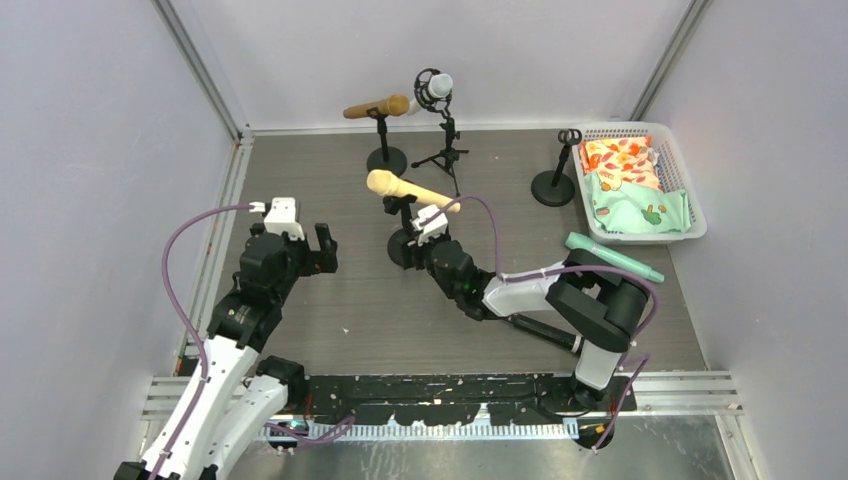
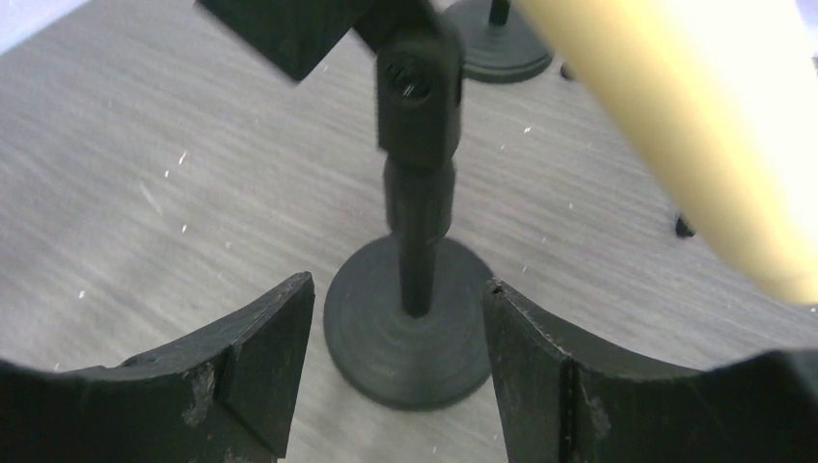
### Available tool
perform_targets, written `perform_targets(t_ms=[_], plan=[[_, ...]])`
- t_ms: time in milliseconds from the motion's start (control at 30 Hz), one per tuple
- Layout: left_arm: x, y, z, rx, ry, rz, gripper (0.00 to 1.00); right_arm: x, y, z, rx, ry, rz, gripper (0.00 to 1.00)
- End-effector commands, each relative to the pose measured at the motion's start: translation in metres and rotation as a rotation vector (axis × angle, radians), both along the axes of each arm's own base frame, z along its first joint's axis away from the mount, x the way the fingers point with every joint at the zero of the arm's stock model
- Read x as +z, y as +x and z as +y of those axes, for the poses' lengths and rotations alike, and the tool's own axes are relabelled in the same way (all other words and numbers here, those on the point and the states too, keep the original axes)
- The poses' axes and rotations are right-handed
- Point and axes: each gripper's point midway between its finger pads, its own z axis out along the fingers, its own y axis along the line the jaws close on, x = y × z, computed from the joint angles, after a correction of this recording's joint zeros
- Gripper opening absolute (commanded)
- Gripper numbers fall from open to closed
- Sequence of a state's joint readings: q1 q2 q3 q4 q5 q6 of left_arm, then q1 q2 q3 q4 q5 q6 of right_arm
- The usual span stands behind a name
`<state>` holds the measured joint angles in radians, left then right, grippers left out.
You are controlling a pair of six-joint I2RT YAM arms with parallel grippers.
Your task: Attach the microphones to the stand
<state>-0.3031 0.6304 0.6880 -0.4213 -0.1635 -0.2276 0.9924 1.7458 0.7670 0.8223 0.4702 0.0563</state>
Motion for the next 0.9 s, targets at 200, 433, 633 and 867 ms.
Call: perform_targets(t_ms=[200,433,633,867], plan=[[0.015,0.003,0.003,0.002,0.031,-0.035,0.97,0.043,0.041,0.021,-0.011,0.171,-0.102,0.6],[0.013,0.004,0.004,0.008,0.038,-0.029,0.96,0.035,0.057,0.026,-0.022,0.17,-0.109,0.47],[0.013,0.004,0.005,0.011,0.038,-0.029,0.96,0.037,0.073,0.018,-0.054,0.164,-0.132,0.33],[0.011,0.003,0.004,0.008,0.03,-0.021,0.96,0.047,0.093,0.0,-0.066,0.181,-0.149,0.15]])
